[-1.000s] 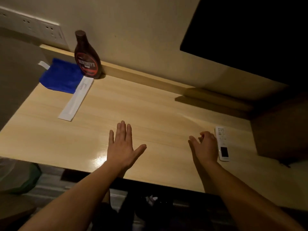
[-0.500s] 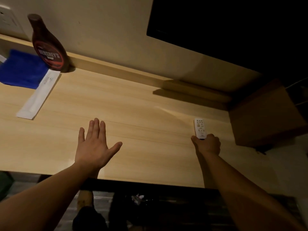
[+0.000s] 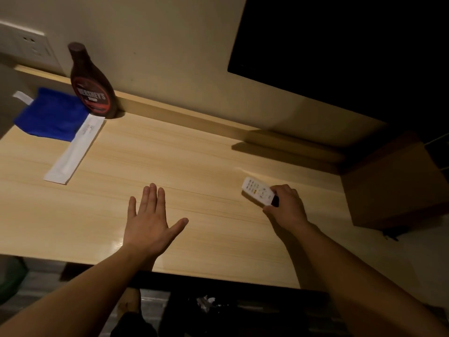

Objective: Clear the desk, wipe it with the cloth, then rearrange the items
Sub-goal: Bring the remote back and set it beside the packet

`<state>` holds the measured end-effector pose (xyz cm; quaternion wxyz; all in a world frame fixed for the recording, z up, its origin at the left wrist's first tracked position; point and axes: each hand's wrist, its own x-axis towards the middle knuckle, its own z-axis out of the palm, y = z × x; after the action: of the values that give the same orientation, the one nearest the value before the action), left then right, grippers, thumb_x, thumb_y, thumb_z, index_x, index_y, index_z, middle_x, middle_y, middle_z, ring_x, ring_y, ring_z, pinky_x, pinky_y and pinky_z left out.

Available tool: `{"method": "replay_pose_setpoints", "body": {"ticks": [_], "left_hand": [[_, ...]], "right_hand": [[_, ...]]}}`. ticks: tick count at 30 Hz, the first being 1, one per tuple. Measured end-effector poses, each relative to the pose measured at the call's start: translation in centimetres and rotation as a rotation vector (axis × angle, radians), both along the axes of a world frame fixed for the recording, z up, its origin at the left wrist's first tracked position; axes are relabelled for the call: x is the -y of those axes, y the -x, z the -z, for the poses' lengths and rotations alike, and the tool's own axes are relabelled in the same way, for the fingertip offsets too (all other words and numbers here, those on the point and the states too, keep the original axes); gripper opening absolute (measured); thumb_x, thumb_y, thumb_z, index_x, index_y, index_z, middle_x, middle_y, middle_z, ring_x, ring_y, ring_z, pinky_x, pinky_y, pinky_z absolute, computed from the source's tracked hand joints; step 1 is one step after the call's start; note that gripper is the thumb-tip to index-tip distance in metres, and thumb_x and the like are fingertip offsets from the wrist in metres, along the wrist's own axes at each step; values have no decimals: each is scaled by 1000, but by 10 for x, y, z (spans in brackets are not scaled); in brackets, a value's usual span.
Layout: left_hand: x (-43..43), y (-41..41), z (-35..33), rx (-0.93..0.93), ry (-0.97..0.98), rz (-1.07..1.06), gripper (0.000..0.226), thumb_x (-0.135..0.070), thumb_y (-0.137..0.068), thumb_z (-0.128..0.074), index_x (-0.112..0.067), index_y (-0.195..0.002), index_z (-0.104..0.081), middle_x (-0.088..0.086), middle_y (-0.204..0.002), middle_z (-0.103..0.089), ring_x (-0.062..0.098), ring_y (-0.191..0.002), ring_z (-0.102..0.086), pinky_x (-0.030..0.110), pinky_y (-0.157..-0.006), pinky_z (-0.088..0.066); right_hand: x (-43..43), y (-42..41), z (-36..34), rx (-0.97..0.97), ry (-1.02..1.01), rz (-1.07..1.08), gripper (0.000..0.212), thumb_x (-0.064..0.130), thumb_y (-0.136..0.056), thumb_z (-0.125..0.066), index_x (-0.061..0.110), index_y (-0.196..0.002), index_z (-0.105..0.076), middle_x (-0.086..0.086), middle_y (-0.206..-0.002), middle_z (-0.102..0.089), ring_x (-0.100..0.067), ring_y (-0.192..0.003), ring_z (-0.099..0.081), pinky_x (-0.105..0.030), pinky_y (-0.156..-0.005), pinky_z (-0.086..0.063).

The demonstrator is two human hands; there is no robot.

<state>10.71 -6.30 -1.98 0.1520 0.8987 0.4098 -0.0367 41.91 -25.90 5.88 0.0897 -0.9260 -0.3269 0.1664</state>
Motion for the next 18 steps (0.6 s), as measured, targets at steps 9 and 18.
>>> {"method": "replay_pose_setpoints", "body": {"ticks": [9, 18], "left_hand": [[-35, 58, -37, 168, 8, -261, 105, -79, -96, -30, -10, -168, 6, 6, -176, 14, 17, -162, 17, 43, -131, 8], [-113, 152, -18, -38, 8, -581, 128, -95, -82, -7, 0, -165, 6, 19, -175, 11, 29, -163, 14, 49, -132, 4]], "right_hand": [[-149, 66, -30, 88, -5, -420, 58, 27, -79, -84, 29, -131, -59, 7, -124, -58, -15, -113, -50, -37, -92, -51], [-307, 149, -11, 7, -60, -596, 60, 30, -84, -84, 28, -138, -56, 6, -127, -57, -18, -116, -48, -37, -95, -48]]}}
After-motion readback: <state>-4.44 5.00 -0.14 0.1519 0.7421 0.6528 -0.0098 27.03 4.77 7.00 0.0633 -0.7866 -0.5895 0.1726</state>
